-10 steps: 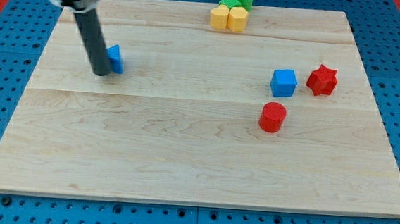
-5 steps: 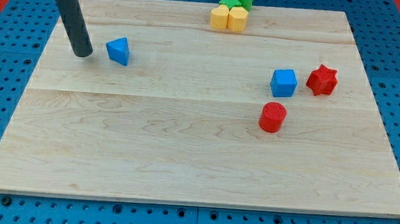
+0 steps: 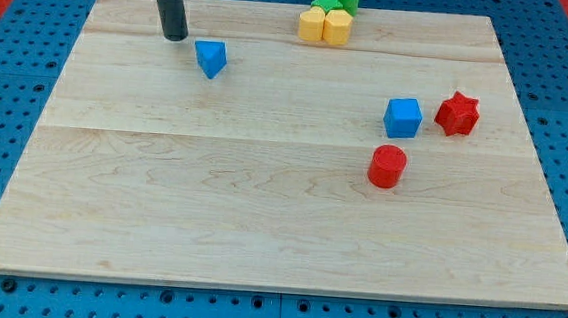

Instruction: Push the blue triangle to the center of the board

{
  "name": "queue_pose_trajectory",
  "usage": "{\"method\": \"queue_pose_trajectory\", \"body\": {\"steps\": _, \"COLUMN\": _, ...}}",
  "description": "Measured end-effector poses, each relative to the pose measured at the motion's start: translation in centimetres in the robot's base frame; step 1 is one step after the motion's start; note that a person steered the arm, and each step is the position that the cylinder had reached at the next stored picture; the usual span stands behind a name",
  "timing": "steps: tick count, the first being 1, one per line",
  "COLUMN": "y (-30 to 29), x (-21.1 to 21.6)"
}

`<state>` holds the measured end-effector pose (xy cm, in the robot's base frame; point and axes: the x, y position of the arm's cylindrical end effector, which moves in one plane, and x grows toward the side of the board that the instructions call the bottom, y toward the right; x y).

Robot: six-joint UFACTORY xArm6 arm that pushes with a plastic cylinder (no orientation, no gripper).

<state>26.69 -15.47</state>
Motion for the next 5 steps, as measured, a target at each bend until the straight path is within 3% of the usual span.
{"method": "queue_pose_trajectory", "body": {"steps": 2, "y": 4.0, "x": 2.0}}
{"method": "queue_pose_trajectory", "body": {"steps": 5, "y": 4.7, "x": 7.1}}
